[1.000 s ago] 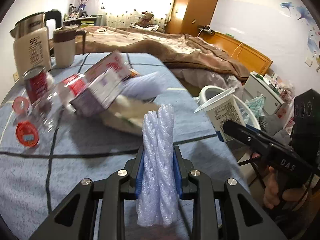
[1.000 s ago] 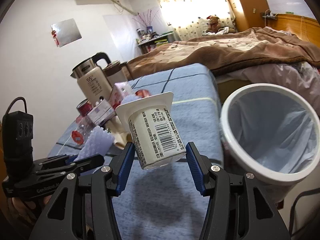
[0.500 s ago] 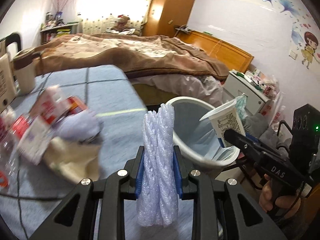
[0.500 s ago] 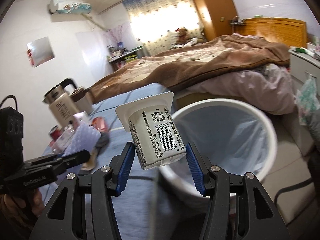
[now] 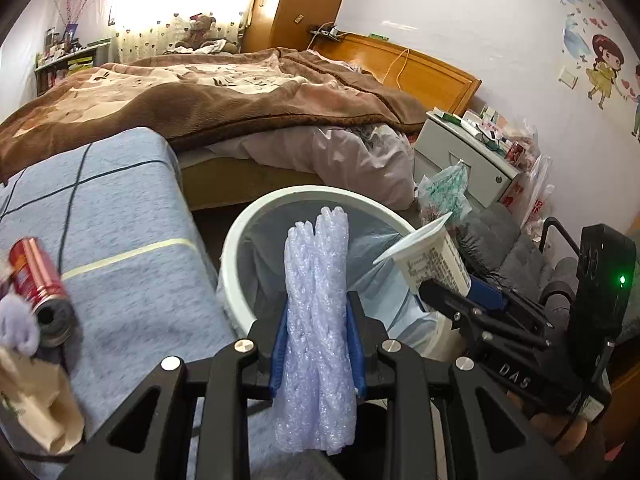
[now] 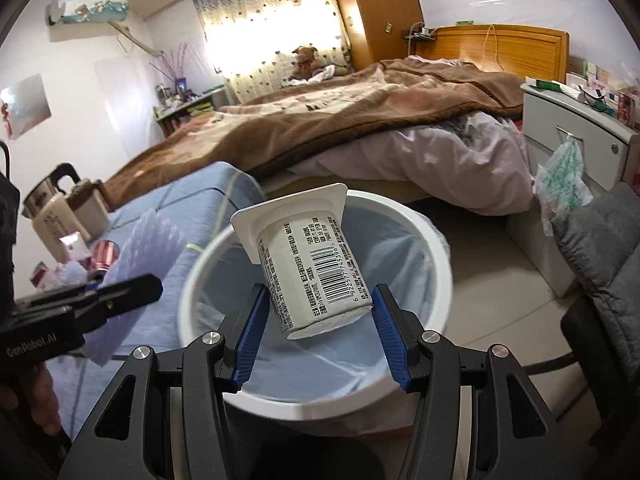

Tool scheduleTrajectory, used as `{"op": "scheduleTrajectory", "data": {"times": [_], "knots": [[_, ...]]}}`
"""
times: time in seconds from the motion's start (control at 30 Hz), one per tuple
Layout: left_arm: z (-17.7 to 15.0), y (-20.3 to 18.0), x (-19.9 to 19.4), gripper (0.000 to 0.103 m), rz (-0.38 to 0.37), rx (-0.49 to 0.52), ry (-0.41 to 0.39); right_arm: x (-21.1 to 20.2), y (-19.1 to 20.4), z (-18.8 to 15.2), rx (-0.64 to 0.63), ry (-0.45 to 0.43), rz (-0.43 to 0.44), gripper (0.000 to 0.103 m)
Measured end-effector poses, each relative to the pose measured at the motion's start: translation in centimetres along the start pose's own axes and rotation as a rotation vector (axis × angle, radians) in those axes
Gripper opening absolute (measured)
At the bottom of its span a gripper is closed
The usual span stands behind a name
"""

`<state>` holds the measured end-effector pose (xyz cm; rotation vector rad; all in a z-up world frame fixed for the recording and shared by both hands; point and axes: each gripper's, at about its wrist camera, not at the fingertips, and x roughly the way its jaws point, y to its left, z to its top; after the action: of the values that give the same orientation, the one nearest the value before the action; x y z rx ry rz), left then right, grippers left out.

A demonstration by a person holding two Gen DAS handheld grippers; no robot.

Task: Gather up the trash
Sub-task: 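Carry both items over the wastebasket and open both tools to drop them, then move both tools back toward the trash on the table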

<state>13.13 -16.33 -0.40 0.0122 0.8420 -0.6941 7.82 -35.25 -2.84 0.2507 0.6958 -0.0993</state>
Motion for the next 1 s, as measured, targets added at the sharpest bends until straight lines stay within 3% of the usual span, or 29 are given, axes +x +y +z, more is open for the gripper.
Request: {"op": "scheduleTrajectory", "data": {"times": [0.2, 0.27, 0.33, 0.4, 1.0], "knots": [[0.0, -0.2, 1.7, 0.029, 0.023, 0.002, 0.042, 1.1, -0.9, -0.2, -0.017, 0.032, -0.045, 0.054], [0.1, -0.3, 2.3, 0.036, 0.031, -0.001, 0.061, 1.5, -1.2, -0.4, -0.015, 0.046, -0.060, 0.054], [0.0, -0.2, 2.5, 0.055, 0.040, -0.009, 0.060, 1.7, -1.2, -0.6, -0.012, 0.060, -0.052, 0.054], [-0.1, -0.1, 2.6, 0.059, 0.039, -0.018, 0.056, 1.9, -1.2, -0.7, -0.017, 0.070, -0.049, 0.054], [-0.9, 1.2, -1.7, 0.063, 0.108, -0.044, -0.023, -1.2, 2.2, -0.8, -0.034, -0.005, -0.037, 0.055]]}}
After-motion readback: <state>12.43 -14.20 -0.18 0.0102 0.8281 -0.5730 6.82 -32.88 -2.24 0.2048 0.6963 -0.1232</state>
